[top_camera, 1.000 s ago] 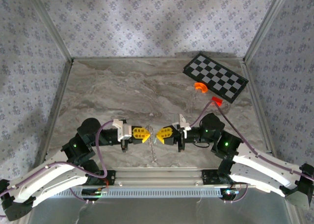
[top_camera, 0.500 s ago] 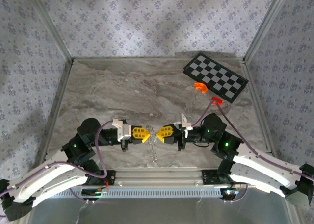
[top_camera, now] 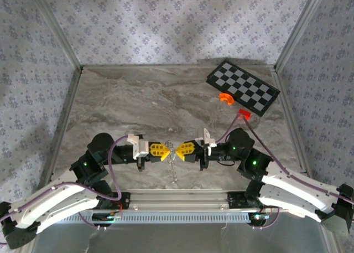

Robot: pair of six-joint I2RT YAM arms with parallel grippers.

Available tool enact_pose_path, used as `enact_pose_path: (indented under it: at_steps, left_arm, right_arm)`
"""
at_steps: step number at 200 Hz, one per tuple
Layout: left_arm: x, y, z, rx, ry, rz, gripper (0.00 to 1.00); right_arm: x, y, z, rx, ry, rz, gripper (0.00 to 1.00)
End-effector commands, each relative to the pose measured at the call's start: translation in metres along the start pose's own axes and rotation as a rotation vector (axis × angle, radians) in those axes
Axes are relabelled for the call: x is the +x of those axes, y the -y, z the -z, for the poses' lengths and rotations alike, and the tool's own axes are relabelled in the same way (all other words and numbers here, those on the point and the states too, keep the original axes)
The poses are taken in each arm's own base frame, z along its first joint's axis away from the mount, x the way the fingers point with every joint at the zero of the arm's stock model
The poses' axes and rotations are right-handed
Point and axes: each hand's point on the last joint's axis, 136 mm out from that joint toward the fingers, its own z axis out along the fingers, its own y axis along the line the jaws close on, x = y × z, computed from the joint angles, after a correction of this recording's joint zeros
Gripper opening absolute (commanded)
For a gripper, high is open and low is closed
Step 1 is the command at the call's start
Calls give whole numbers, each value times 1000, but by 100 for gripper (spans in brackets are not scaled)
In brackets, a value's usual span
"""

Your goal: Put the keys on the keyring

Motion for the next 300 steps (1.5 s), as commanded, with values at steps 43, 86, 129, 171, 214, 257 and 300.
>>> enact_pose_path:
  at_steps: [43,86,129,171,214,257,300]
  left_arm:
    - [-15,1,2,9,56,-26,0]
    - [-17,1,3,4,64,-33,0]
    - [-18,3,4,8,72,-34,0]
    - [-21,5,4,22,83,-36,0]
    - [-21,7,5,31,86,-32,0]
    - [-25,8,6,36,104,-36,0]
    - [-26,9,6,40,117,-36,0]
  right_arm:
    - [-8,-10,-1,-44,31,18,0]
    - [-9,-15,0,-66,38,15,0]
    - [-7,-17,4,-72,43,9,0]
    - [-13,-16,5,-73,85,-2,0]
    - [-15,-14,6,-65,104,-9,0]
    - [-18,-9,8,-45,131,-18,0]
    - [-16,-4,9,-17,137,-22,0]
